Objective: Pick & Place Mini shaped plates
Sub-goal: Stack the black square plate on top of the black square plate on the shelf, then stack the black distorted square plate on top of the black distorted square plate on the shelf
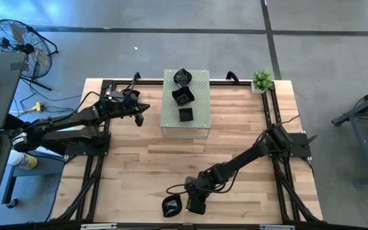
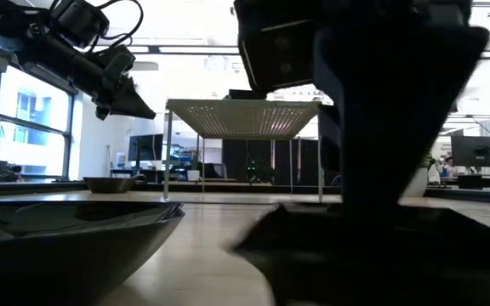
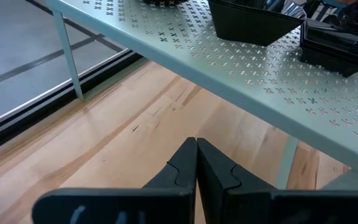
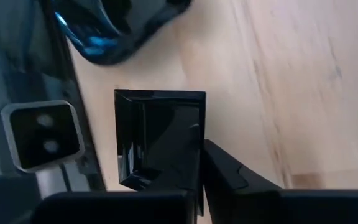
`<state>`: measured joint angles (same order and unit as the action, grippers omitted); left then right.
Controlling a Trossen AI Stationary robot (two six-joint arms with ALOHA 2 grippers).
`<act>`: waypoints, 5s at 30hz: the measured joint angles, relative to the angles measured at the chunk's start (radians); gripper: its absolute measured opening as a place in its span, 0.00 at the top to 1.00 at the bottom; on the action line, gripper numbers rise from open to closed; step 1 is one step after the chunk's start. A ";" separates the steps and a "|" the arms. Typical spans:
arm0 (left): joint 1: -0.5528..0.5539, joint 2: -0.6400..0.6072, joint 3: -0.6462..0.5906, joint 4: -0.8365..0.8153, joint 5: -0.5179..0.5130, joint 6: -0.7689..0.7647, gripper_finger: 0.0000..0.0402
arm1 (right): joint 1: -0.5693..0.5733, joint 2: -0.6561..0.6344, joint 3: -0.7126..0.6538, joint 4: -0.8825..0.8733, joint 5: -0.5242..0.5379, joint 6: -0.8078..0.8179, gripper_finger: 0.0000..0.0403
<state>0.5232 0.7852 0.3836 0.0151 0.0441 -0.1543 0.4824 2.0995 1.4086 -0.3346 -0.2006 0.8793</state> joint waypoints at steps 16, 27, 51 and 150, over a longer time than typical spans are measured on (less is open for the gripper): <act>0.000 0.000 0.000 0.002 0.000 0.045 1.00 | -0.044 -0.214 0.000 -0.142 0.112 0.086 0.98; 0.000 0.000 0.000 0.010 -0.002 0.079 1.00 | -0.299 -0.489 0.000 -0.300 0.412 0.067 0.99; 0.000 0.000 0.000 0.021 -0.035 0.071 1.00 | -0.666 -0.509 0.001 -0.291 0.248 0.381 0.97; 0.608 1.031 0.806 -0.923 -0.099 -0.183 0.74 | -0.881 -0.662 0.001 -0.322 -0.095 -0.768 0.99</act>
<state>1.1316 1.8164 1.1900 -0.9081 -0.0544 -0.3368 -0.3988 1.4376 1.4094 -0.6563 -0.2955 0.1110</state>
